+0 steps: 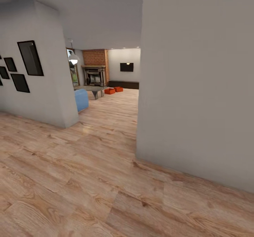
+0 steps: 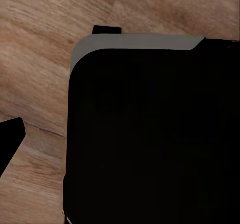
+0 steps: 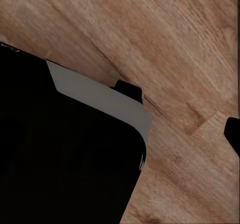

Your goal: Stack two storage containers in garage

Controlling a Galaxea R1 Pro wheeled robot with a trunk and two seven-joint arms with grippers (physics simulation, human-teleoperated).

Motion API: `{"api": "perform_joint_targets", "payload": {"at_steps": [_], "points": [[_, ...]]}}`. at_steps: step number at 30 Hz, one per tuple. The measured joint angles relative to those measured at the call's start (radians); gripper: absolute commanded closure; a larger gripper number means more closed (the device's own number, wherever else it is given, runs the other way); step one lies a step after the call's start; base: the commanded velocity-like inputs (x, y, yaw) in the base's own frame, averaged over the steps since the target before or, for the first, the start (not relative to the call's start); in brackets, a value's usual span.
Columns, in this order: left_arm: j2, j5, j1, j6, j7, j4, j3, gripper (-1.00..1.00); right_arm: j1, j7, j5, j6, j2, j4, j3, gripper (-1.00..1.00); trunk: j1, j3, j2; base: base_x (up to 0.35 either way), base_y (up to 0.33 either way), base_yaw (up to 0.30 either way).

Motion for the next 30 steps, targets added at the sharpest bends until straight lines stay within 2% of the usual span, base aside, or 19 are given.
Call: {"api": "perform_joint_targets", "payload": {"at_steps": [26, 30], "points": [[0.000, 0.000, 0.000, 0.000, 0.000, 0.000, 0.000, -1.00, 0.000, -0.004, 0.002, 0.002, 0.001, 0.000, 0.002, -1.00, 0.000, 0.000, 0.000, 0.322, 0.000, 0.005], [0.000, 0.000, 0.000, 0.000, 0.000, 0.000, 0.000, -1.00, 0.000, -0.004, 0.003, 0.002, 0.002, 0.000, 0.002, -1.00, 0.000, 0.000, 0.000, 0.322, 0.000, 0.150]]}}
